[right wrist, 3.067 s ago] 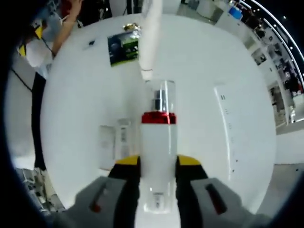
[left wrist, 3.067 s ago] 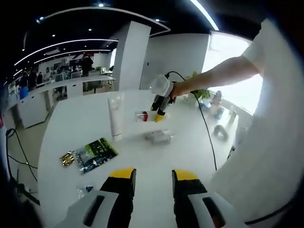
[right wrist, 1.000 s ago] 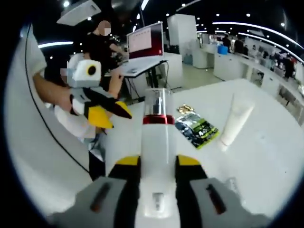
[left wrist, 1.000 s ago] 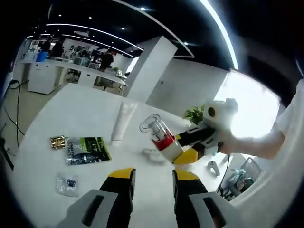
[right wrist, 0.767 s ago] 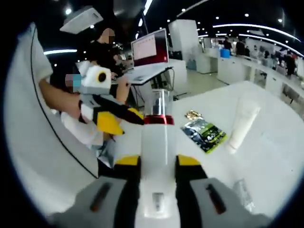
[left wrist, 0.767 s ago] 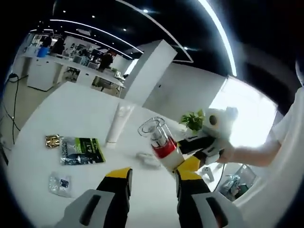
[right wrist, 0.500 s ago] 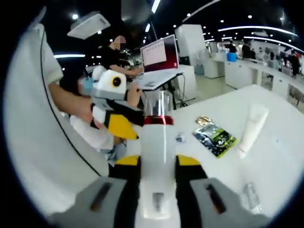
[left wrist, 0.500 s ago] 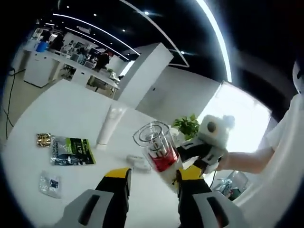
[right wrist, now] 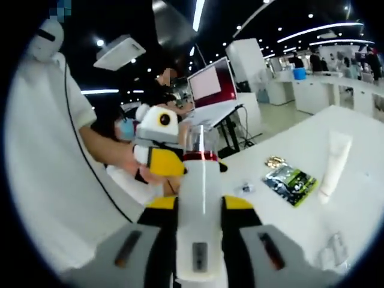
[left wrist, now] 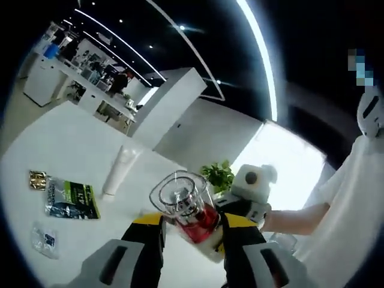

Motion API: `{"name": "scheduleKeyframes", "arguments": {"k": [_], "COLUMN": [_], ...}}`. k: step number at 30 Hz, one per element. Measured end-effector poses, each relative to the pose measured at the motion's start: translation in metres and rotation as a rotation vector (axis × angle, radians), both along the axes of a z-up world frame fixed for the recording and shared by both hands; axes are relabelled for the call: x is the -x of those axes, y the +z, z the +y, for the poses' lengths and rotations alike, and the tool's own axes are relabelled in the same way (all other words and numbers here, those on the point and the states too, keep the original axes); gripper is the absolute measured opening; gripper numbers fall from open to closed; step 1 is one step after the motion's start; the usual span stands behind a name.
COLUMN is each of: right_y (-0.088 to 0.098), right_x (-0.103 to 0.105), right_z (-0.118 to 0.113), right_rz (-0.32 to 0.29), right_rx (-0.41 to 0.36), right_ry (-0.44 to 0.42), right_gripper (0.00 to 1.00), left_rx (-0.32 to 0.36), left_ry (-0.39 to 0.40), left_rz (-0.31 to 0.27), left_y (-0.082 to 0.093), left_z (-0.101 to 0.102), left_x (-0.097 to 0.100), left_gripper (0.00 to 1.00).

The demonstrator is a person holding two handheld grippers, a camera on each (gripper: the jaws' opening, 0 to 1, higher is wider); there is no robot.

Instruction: Arrange the skincare products in the storage area until every visible bottle or jar stands upright without overlapping.

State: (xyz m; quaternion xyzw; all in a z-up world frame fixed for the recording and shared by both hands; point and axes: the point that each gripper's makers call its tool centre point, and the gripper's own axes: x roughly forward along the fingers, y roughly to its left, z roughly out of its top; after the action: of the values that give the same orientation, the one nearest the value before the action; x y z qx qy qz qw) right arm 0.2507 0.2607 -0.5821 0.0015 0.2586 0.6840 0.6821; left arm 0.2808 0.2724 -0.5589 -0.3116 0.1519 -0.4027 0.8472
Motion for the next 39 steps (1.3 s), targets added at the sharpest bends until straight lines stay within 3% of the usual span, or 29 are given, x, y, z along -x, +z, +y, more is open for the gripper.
{"name": "scheduleKeyframes", "arguments": {"k": [6,11,16,21,27,30,35,39], "right_y": [0.012,0.013,0.004,-0.002,-0.008,-0.016,-0.019,-0.027], "right_x": [0.005,0.007,0.017,0.022,0.019,0.018,0.016,0.014], "right_z": [0.008,0.01,0.011,0.011,0.011,0.01,0.006,0.003], "right_rz": [0.079,0.096,0.125,0.135,0.14,0.144,0.172,0.162], "right_rx": [-0.084,-0.101,-0.077,-0.062,-0.043,-0.011,-0.001,0.034], "right_ry": [0.02,0.042,0.092,0.115,0.114,0.106,0.085,0.067], "right_gripper": [0.27,0.27,0.27,0.28,0.29,0.3,0.31,0.32], "left_rx": [0.064,0.107,0.015,-0.051,-0.084,-0.166,-0.182,-0.242], "left_ry": [-0.021,-0.048,-0.112,-0.134,-0.123,-0.14,-0.152,-0.174], "left_rz": [-0.059,-0.066,-0.124,-0.144,-0.158,-0.185,-0.172,-0.179], "left_y": [0.019,0.03,0.03,0.027,0.022,0.014,0.011,0.003], "left_z": [-0.001,-0.004,-0.014,-0.02,-0.02,-0.026,-0.029,-0.034], "left_x": [0.0,-0.001,0.006,0.01,0.009,0.01,0.008,0.008], "left_gripper": [0.38,0.34,0.31,0.3,0.3,0.29,0.29,0.28]}}
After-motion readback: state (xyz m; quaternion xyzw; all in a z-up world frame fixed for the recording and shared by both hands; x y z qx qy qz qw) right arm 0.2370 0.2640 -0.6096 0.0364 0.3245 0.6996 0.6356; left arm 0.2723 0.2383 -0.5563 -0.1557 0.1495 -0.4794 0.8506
